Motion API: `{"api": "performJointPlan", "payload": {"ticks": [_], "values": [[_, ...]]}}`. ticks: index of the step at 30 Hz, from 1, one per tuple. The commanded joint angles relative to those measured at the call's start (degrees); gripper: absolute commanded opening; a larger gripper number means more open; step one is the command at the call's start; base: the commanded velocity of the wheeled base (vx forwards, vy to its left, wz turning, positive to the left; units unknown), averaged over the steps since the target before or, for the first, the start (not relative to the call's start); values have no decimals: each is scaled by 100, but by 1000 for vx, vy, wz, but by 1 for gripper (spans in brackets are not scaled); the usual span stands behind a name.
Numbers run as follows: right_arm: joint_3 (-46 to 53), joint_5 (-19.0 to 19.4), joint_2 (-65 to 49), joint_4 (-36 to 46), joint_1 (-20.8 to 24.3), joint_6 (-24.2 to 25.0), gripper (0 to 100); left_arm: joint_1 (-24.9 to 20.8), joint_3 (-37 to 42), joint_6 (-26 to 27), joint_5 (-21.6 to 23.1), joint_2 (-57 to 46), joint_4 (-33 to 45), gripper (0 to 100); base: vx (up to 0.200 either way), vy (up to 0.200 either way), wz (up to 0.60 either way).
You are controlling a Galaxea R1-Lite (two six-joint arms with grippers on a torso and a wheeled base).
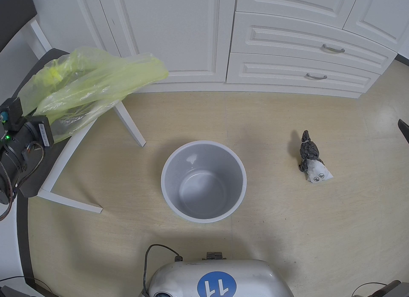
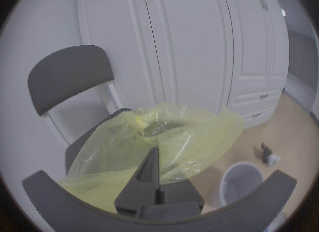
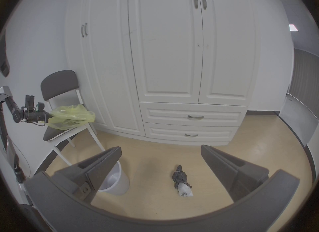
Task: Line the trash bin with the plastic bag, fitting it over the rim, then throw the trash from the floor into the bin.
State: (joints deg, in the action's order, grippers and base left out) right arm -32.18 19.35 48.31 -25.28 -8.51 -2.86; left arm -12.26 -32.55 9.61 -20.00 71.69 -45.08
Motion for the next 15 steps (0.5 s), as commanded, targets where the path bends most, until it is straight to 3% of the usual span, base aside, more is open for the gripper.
{"api": "performJointPlan", "payload": {"ticks": [1, 4, 6, 8, 9, 10, 11, 12, 13, 14, 15], "values": [[-25, -63, -94, 15, 622, -74, 100, -523, -507, -697, 524, -94, -62, 0, 0, 0, 0], [-60, -344, -76, -3, 1246, -83, 100, -707, -542, -899, 629, -103, -62, 0, 0, 0, 0], [-253, -862, 267, -3, 2143, -135, 100, -883, -480, -969, 629, -182, -71, 0, 0, 0, 0], [-517, -1706, 970, -91, 3242, -39, 100, -1050, -340, -1110, 629, -217, -220, 0, 0, 0, 0], [-561, -2023, 1181, -100, 3505, 32, 100, -1094, -322, -1172, 638, -226, -300, 0, 0, 0, 0], [-631, -2787, 1620, -231, 3997, 427, 100, -1235, -357, -1312, 647, -164, -519, 0, 0, 0, 0], [-640, -2945, 1726, -284, 4094, 559, 100, -1279, -384, -1339, 647, -138, -563, 0, 0, 0, 0], [-789, -3649, 2323, -645, 4534, 1174, 100, -1489, -498, -1374, 629, 64, -836, 0, 0, 0, 0], [-789, -3649, 2323, -645, 4534, 1174, 100, -1489, -498, -1374, 629, 64, -836, 0, 0, 0, 0], [-974, -4035, 2947, -996, 4841, 1464, 100, -1604, -621, -1409, 594, 319, -1161, 0, 0, 0, 0], [-983, -4123, 3272, -1198, 4947, 1438, 100, -1630, -700, -1409, 550, 486, -1416, 0, 0, 0, 0]]}}
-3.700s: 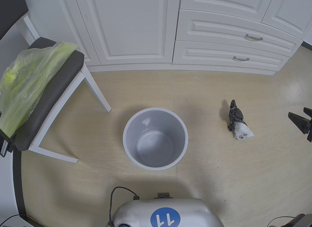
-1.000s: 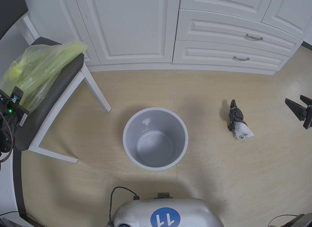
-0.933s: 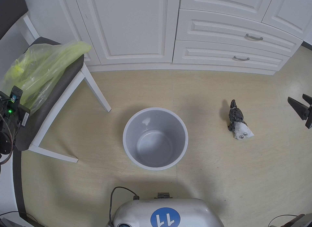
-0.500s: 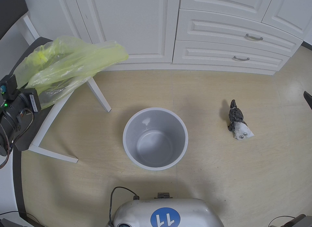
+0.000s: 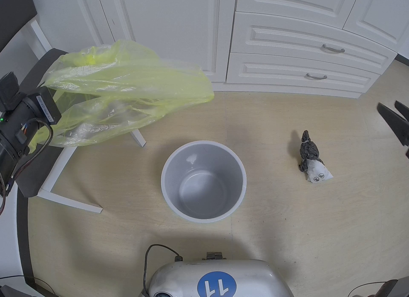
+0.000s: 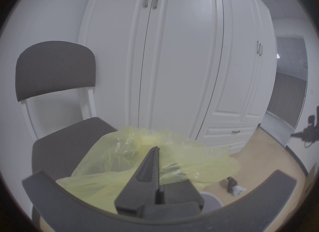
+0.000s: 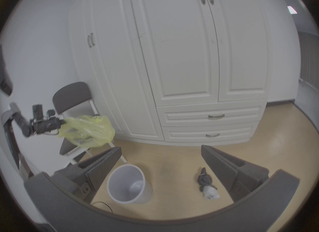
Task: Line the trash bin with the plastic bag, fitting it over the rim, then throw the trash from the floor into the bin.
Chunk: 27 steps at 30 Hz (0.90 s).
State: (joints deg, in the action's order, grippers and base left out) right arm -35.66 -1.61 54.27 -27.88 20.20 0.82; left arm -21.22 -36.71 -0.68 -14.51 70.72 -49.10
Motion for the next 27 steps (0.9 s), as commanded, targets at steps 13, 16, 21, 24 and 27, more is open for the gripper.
{"api": "performJointPlan", "payload": {"ticks": [13, 16, 21, 24, 27], "values": [[-257, -1773, 3309, -1220, 3315, 1483, 100, -1534, -1234, -494, -1274, 1120, -1928, 0, 0, 0, 0], [-257, -1685, 3687, -1237, 3561, 1861, 100, -1648, -1409, -494, -1467, 1014, -1936, 0, 0, 0, 0], [-249, -1685, 4469, -1545, 3834, 2028, 100, -1973, -1427, -468, -1529, 698, -1910, 0, 0, 0, 0], [-117, -1746, 4847, -2354, 3992, 2072, 100, -2008, -1436, -450, -1582, 680, -1910, 0, 0, 0, 0], [59, -1746, 5269, -3364, 4115, 2063, 100, -2017, -1445, -441, -1599, 645, -1919, 0, 0, 0, 0]]}}
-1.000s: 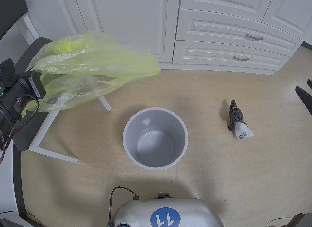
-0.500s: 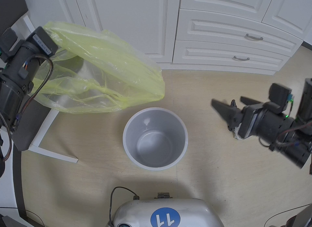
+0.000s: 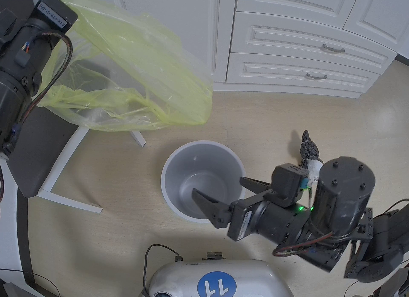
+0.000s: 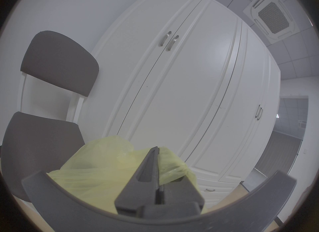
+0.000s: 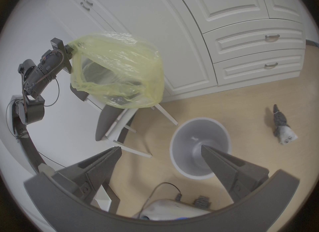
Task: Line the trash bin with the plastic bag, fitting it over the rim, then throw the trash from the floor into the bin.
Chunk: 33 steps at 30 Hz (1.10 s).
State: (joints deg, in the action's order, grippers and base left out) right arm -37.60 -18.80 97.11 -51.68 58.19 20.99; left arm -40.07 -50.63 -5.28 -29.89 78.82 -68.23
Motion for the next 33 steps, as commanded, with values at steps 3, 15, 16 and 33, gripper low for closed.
{"api": "performJointPlan", "payload": {"ticks": [3, 15, 16, 33], "values": [[332, -71, 1521, -2048, 404, 19, 100, -177, -44, 9, -61, -227, -15, 0, 0, 0, 0], [-1022, -1557, 3226, -3832, 439, -473, 100, -475, -35, 36, -61, -491, 38, 0, 0, 0, 0], [-1145, -1653, 3226, -3832, 413, -526, 100, -528, -44, 36, -69, -500, 38, 0, 0, 0, 0], [-1496, -1776, 2014, -3832, 9, -930, 100, -1064, 185, 185, -105, -614, 64, 0, 0, 0, 0]]}}
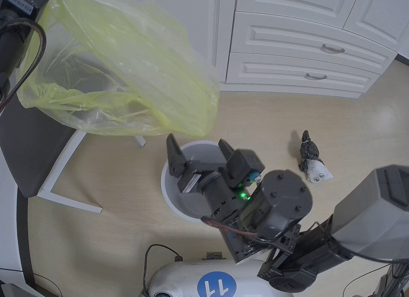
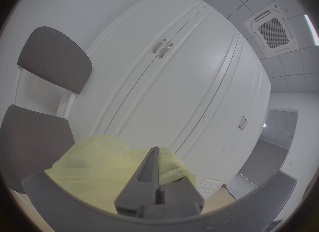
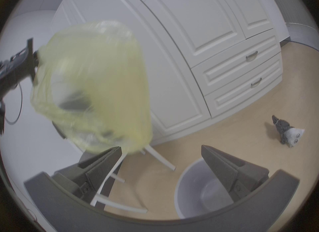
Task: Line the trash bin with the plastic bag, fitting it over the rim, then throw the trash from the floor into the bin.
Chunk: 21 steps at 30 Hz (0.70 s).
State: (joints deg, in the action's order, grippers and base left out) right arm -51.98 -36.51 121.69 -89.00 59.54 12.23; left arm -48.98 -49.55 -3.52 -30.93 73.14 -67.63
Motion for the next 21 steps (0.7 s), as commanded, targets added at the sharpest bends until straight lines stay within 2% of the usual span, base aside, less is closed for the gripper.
{"api": "performJointPlan", "payload": {"ticks": [1, 9, 21], "values": [[-111, -5, -462, -100, -153, -54, 100, -182, 95, 10, -1, -37, 5, 0, 0, 0, 0], [-181, -5, -479, -100, -355, -63, 100, -323, 183, 18, -1, -19, 22, 0, 0, 0, 0], [-14, 65, -989, -100, -311, -142, 100, -331, 271, 27, -1, 60, 31, 0, 0, 0, 0]]}}
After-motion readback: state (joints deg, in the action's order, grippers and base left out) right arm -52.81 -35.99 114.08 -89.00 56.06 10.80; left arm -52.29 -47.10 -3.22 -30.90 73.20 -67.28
